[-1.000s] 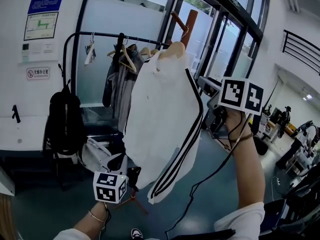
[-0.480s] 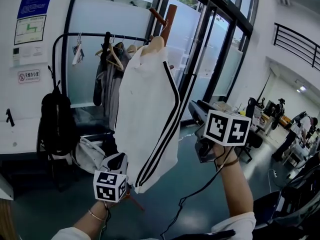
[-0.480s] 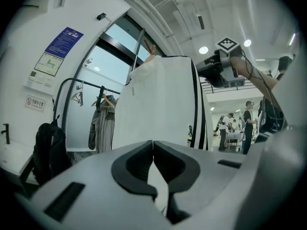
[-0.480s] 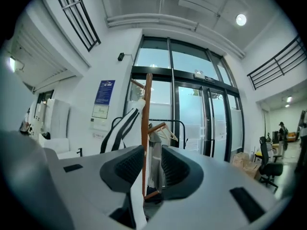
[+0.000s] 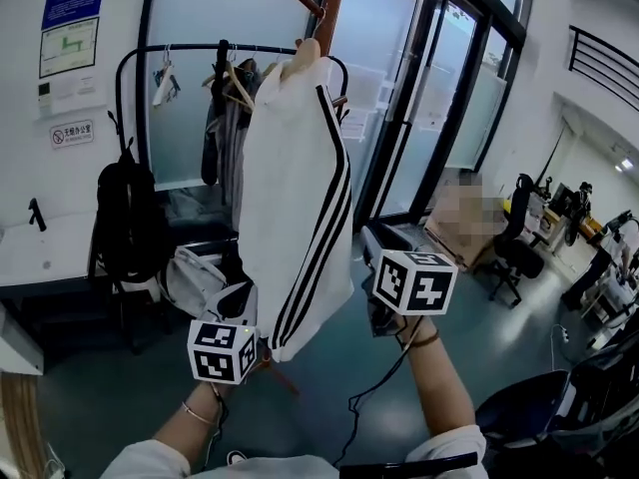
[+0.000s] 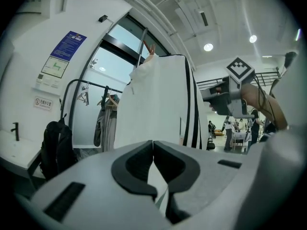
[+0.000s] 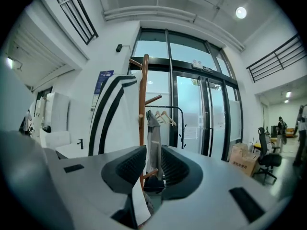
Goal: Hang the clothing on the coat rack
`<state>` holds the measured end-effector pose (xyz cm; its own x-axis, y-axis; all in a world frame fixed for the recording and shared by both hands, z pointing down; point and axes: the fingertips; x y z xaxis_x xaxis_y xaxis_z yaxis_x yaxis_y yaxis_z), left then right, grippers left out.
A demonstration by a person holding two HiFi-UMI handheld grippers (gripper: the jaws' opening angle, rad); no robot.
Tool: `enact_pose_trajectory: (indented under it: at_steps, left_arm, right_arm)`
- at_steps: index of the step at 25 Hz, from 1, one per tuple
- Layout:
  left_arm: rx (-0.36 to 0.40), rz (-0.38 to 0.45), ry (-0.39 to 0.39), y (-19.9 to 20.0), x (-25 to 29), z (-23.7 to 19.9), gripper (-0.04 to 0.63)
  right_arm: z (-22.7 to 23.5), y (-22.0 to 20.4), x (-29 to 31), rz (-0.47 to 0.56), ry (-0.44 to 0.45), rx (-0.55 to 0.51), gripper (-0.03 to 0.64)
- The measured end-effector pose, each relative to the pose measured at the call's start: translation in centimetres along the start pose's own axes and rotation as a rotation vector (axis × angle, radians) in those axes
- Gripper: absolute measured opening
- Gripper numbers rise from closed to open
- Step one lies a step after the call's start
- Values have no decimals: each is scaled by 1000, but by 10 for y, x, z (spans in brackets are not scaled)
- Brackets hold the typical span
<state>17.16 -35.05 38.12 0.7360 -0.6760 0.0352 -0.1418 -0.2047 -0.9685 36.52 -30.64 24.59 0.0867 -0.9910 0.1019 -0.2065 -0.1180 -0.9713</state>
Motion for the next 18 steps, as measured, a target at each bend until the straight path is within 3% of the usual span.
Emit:
enact_pose_trajectory:
  at_steps: [18]
  left_arm:
    - [-34, -13, 33, -30, -24, 19, 9]
  right_arm:
    - [-76, -141, -20, -74, 7, 109, 29]
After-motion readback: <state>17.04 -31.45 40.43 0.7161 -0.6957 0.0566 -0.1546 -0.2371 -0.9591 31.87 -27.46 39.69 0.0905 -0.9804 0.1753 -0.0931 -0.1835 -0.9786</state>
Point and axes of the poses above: the fingertips, and each gripper's own axes: x forward along the fingers, z to its right, y out of its top, and after that the axes turned 10 degrees about -x, right-handed
